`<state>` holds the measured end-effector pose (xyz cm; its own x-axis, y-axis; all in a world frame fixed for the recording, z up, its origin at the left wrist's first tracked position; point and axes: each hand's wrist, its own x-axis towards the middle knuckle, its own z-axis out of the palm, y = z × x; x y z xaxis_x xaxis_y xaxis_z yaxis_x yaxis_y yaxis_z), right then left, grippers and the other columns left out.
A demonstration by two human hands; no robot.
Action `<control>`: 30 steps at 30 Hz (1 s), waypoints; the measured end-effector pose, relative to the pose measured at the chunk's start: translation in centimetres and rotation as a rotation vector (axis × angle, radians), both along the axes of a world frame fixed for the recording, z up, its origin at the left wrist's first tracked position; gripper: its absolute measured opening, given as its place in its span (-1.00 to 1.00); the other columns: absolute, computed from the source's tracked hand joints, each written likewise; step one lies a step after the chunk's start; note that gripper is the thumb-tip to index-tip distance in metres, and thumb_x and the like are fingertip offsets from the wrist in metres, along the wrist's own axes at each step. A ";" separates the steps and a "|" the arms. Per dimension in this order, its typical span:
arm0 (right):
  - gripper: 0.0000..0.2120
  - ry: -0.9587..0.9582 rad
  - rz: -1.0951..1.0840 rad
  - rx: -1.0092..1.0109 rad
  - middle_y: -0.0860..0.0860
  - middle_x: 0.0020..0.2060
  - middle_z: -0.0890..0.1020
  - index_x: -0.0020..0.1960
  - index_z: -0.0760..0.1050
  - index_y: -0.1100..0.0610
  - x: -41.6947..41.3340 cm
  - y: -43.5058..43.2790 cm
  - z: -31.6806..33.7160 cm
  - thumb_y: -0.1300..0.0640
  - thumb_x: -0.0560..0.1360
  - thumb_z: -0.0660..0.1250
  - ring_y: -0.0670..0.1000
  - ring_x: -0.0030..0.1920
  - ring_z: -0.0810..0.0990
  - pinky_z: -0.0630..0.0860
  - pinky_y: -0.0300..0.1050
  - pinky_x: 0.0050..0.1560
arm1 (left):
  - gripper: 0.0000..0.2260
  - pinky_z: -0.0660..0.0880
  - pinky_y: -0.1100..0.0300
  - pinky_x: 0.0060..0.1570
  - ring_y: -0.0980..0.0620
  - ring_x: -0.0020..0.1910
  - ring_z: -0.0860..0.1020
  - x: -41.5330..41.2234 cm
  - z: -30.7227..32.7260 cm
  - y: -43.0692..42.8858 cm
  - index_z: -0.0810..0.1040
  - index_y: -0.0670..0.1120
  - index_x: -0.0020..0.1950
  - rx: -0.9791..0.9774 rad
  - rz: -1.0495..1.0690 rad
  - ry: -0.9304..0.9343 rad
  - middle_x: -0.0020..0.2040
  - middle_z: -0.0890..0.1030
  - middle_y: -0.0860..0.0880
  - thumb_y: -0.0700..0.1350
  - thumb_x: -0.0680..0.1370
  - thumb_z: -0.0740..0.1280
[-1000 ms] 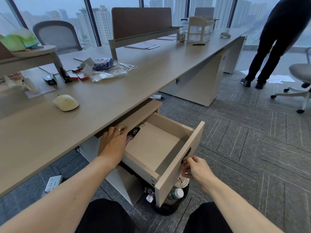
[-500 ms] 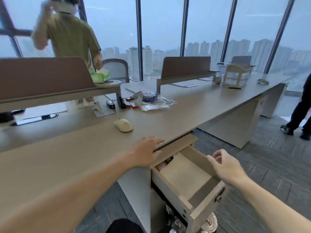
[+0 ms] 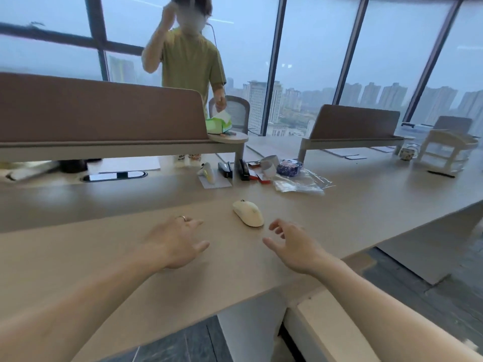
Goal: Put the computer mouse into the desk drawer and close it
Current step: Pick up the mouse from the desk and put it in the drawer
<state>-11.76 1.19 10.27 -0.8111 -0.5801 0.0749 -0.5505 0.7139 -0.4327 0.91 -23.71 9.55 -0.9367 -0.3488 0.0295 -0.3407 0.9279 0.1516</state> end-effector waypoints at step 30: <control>-0.50 0.156 0.174 0.052 0.06 0.46 0.33 0.50 0.29 -0.04 -8.7 -10.5 -4.1 -0.04 0.57 0.21 0.16 0.40 0.40 0.35 0.04 0.42 | -0.27 -0.11 -0.17 0.49 0.05 0.55 0.03 -3.3 -5.0 -0.5 0.09 0.19 0.54 0.055 0.143 0.139 0.59 0.10 0.11 0.46 0.42 -0.10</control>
